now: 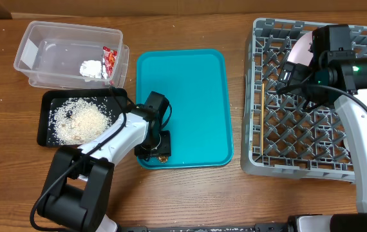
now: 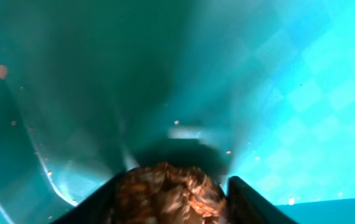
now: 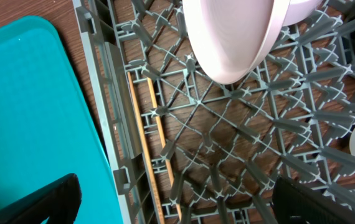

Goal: Sort waste into correct bins and load items into the dishwasher
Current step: 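Carry the scrap with the left gripper onto the black tray and release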

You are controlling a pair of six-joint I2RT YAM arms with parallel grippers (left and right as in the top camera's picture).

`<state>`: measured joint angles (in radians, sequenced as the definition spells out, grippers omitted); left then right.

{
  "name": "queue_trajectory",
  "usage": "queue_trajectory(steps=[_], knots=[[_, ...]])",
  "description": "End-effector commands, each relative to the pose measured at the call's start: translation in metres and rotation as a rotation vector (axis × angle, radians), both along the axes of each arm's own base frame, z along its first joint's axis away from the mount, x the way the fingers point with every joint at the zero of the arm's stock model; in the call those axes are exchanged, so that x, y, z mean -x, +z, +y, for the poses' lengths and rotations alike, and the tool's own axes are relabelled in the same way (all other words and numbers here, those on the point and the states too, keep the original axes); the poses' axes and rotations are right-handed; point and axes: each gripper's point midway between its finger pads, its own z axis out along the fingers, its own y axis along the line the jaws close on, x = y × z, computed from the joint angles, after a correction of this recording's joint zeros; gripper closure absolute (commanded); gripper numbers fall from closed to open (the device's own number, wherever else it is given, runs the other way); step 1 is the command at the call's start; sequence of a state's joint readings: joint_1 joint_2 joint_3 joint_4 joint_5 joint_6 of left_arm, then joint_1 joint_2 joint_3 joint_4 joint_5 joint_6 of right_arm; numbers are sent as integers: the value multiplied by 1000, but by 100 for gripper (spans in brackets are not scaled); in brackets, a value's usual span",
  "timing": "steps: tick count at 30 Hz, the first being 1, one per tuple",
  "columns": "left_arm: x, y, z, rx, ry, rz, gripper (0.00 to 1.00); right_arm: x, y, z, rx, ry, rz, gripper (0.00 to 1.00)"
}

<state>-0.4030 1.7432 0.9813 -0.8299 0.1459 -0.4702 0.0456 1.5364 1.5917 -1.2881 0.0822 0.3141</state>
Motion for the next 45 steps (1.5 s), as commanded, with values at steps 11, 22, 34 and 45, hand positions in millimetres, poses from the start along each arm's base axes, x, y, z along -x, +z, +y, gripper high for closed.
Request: queue_trajectory(steps=[11,22,34,45], knots=[[-5,5,1,-6,-1,-22,67,-2,8,-3,4,-8,-24,0],[-63,70,36,-125,84,-138,68,-1,8,-3,6,-5,-20,0],[-95,107,153,-183,392,-175,68,-1,8,-3,8,-2,-20,0],[-103,85,226,-195,603,-254,68,-1,8,-3,7,-2,-19,0]])
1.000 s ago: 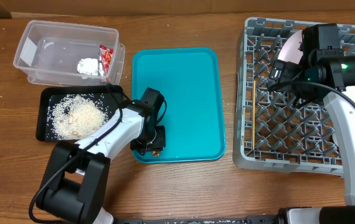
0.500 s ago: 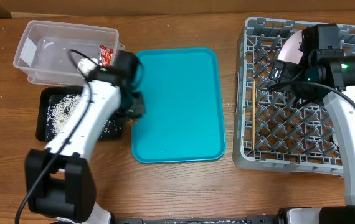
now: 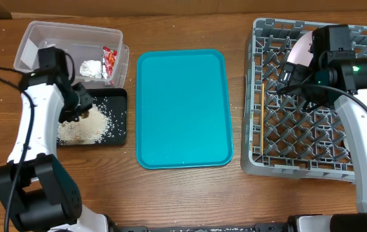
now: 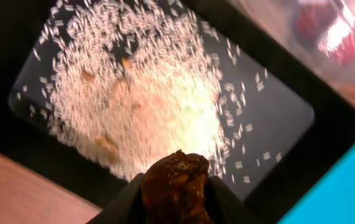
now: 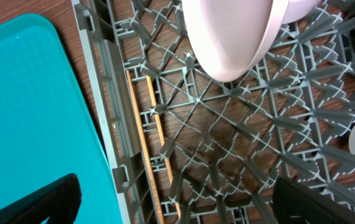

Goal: Sort waste into correct bins and load items into the dishwasher
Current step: 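Carry the scrap with the left gripper onto the black tray and release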

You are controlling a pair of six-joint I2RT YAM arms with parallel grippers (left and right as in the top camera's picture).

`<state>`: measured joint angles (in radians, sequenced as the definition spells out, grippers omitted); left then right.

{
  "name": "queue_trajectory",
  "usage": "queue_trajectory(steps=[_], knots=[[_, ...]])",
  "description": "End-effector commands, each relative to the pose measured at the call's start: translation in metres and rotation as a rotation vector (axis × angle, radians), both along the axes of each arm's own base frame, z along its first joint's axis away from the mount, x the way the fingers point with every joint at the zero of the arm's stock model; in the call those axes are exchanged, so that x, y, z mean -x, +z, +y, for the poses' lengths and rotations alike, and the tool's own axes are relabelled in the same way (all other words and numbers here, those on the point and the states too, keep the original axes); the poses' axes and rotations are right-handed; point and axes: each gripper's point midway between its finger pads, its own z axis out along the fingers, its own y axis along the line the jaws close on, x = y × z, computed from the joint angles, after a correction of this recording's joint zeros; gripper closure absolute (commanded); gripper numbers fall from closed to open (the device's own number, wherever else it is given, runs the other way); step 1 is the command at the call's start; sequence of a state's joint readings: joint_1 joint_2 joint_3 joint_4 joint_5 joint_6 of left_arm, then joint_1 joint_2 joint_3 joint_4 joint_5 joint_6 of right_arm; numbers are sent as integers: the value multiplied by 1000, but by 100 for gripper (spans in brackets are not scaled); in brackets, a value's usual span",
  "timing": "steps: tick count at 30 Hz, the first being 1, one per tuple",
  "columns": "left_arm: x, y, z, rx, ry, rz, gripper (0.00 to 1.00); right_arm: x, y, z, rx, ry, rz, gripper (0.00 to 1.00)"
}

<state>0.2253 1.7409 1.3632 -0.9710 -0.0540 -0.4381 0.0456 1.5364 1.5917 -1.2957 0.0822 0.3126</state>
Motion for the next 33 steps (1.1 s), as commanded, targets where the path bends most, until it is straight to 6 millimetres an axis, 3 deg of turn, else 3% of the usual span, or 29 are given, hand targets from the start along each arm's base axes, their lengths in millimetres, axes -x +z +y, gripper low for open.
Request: queue_trajectory(steps=[1,9,14,22,33], knots=[[6,-14,3,-12,-4,6,67,-3,8,-3,6,-3,-27,0],[3,-52,5,-26,-3,-54,63,-1,8,-3,7,-3,-20,0],[7,-66,4,-26,-3,-56,61,-1,8,-3,7,-3,-20,0],[14,-75,2,-21,-3,-31,60,0,7,-3,7,-3,-16,0],[17,-76,1,-19,-8,-22,41,0,7,-3,7,-3,-16,0]])
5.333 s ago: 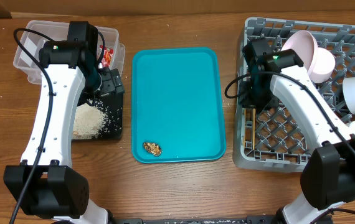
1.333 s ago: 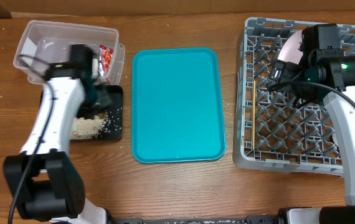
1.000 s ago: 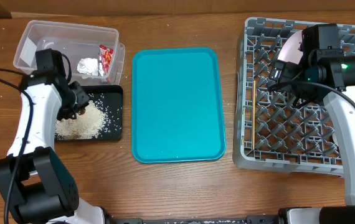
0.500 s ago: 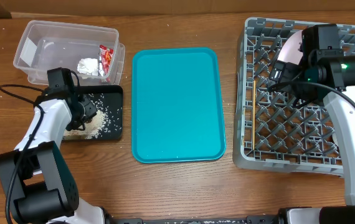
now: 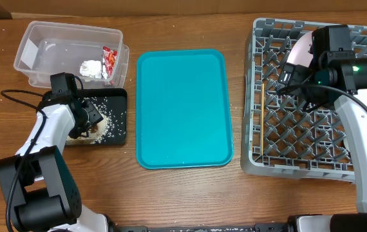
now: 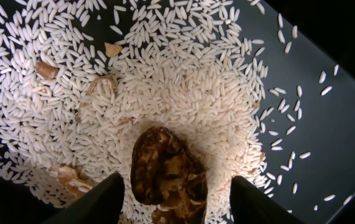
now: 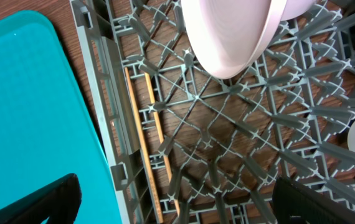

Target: Sort waste into correct bins and load items into the dishwasher

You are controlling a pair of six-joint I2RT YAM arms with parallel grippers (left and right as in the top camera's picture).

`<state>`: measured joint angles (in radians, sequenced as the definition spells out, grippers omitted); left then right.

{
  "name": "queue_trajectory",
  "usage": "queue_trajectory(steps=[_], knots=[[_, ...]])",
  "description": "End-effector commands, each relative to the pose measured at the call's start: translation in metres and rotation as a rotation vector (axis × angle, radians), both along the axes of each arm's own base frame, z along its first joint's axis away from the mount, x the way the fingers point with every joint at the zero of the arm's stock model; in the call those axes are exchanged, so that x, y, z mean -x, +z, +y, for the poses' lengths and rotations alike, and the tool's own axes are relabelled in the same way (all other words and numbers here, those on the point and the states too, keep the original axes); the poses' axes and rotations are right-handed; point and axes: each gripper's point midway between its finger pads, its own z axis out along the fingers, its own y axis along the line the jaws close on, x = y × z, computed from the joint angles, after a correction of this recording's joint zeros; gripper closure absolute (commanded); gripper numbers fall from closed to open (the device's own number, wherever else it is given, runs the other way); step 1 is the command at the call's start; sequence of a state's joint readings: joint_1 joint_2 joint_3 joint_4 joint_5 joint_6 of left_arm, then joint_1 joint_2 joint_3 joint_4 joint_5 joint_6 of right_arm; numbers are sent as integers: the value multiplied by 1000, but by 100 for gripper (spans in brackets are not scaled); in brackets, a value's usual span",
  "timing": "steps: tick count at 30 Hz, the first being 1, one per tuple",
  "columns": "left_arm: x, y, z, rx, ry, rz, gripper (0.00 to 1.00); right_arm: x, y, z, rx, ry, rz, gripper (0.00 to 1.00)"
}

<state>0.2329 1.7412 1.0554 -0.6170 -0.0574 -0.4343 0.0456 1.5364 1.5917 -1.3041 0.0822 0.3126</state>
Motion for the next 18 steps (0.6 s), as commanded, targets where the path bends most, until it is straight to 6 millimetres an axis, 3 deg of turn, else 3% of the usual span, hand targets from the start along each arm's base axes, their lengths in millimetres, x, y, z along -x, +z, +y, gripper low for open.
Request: queue_trajectory(steps=[1,6,10,13,15,18], knots=[[5,-5,1,-4,-12,23,38,-2,8,-3,6,-3,-24,0],[1,8,2,-8,-17,13,29,-2,8,-3,6,-3,-25,0],[-19,42,6,-36,-52,-55,23,-8,10,-1,-6,-7,-48,0],[-37,73,3,-26,-81,-132,22,-18,14,13,-83,28,-89,0],[-54,93,-15,29,-175,-208,23,-30,20,33,-187,80,-139,0],[-73,120,-61,141,-395,-312,24,-51,37,66,-354,182,-233,0]])
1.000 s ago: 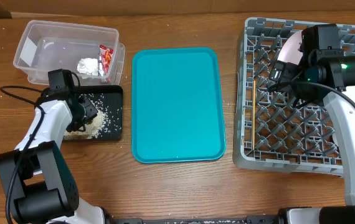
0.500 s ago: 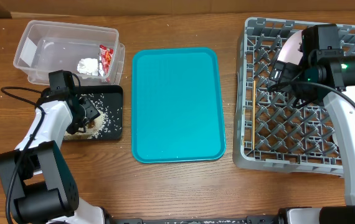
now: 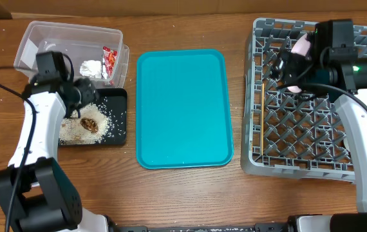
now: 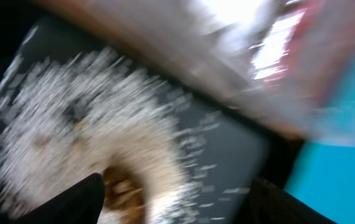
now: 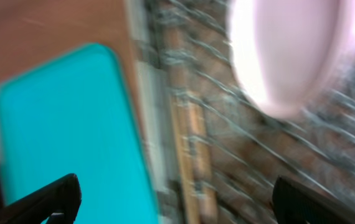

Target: Sort waste into correct bins and load items into the dishwasher

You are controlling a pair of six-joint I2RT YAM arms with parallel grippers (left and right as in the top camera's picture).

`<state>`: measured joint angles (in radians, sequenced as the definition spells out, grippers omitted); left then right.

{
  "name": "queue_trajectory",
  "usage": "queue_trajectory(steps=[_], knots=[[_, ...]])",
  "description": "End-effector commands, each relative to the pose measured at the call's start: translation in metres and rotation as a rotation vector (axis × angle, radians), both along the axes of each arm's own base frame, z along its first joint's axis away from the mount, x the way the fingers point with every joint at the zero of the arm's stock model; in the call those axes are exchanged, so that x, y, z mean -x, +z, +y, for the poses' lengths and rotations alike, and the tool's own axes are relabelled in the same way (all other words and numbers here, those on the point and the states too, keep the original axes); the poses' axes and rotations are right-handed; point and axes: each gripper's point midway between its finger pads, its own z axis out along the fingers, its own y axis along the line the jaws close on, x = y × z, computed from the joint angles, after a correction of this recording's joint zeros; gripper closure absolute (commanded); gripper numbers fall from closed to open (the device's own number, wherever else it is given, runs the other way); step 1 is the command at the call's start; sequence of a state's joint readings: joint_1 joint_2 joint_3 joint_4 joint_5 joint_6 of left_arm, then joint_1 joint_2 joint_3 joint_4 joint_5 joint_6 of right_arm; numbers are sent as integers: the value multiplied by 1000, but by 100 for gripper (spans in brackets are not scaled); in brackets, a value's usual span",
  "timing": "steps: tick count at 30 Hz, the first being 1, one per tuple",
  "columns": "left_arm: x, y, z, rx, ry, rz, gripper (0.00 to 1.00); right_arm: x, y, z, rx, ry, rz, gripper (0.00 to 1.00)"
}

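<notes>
A brown food scrap lies on the white rice in the black tray; the blurred left wrist view shows the scrap beside one finger. My left gripper hangs open above the tray's back edge, and the gripper holds nothing. Over the left part of the grey dish rack, my right gripper is open and empty, as the wrist view confirms. A pink bowl stands in the rack, and the same bowl shows blurred in the right wrist view.
A clear bin with a white wad and a red wrapper stands behind the black tray. The teal tray lies bare in the middle. A wooden chopstick lies along the rack's left side.
My left gripper was low with open jaws around the brown scrap; it is now higher and nearer the clear bin, with the scrap left on the rice. The right gripper has shifted left over the rack.
My left gripper was first shut on the brown scrap at the teal tray's front left corner. It then held the scrap over the black tray, then stood open with the scrap on the rice, and now is drawn back. The right arm stayed still until now.
</notes>
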<state>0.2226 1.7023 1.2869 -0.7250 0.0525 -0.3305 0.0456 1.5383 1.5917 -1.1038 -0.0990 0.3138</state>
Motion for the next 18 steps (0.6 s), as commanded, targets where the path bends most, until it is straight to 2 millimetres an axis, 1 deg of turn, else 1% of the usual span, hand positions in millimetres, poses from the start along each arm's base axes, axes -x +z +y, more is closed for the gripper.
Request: queue_trajectory(steps=[1,3,4,5,7,9,12,14,18], knots=[[-23,44,-62,115,-312,-152,23,-15,20,43,-218,151,-78,0],[-23,48,-87,123,-427,-162,20,-25,30,55,-253,201,-136,0],[-19,45,-97,112,-469,-146,18,-28,32,55,-240,216,-157,0],[-14,41,-103,91,-495,-115,16,-29,32,53,-214,232,-169,0],[2,29,-106,19,-502,-18,14,-26,24,44,-137,241,-152,0],[22,19,-106,-33,-506,90,12,-17,9,27,-35,221,-90,0],[59,11,-114,-9,-533,242,8,6,-13,1,89,146,50,0],[79,9,-118,36,-533,318,1,22,-21,-2,95,143,124,0],[111,13,-122,105,-519,437,0,49,-30,2,65,154,236,0]])
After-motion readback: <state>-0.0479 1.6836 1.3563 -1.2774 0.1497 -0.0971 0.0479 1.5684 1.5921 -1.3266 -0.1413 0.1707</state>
